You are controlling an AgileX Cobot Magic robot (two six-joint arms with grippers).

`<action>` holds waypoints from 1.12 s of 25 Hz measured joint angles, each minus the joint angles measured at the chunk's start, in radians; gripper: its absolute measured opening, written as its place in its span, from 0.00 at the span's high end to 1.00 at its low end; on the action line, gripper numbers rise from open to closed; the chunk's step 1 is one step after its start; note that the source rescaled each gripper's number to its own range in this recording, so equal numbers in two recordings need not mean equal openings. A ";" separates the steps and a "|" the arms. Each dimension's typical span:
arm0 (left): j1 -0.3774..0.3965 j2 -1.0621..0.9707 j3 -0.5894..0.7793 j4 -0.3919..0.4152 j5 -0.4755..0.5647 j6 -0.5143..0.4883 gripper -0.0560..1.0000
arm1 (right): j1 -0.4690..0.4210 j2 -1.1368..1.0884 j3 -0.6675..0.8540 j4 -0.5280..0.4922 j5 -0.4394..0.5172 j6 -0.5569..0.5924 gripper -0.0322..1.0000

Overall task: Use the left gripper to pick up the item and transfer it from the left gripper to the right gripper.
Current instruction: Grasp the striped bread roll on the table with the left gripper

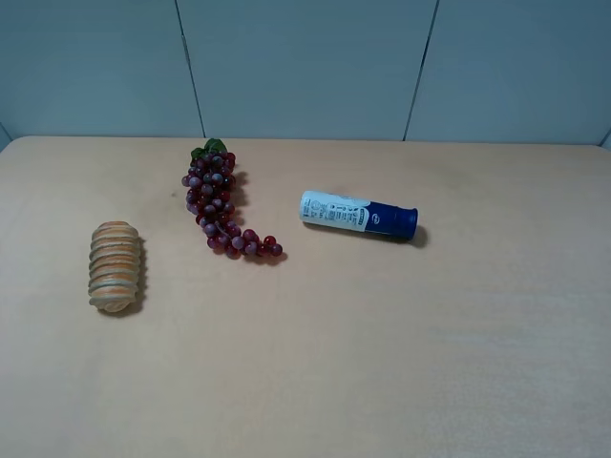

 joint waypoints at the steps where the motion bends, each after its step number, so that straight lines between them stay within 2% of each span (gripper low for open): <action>1: 0.000 0.048 -0.023 0.001 0.000 -0.002 0.01 | 0.000 0.000 0.000 0.000 0.000 0.000 0.00; 7: 0.000 0.350 -0.162 0.001 0.005 -0.003 0.01 | 0.000 0.000 0.000 0.000 0.000 0.000 0.00; 12: -0.002 0.606 -0.225 -0.004 0.005 -0.003 0.01 | 0.000 0.000 0.000 0.000 0.000 0.000 0.00; 18: -0.097 0.857 -0.248 -0.008 -0.003 -0.025 0.01 | 0.000 0.000 0.000 0.000 0.000 0.000 0.00; 28: -0.205 1.235 -0.249 -0.011 -0.215 -0.073 0.02 | 0.000 0.000 0.000 0.000 0.000 0.000 0.00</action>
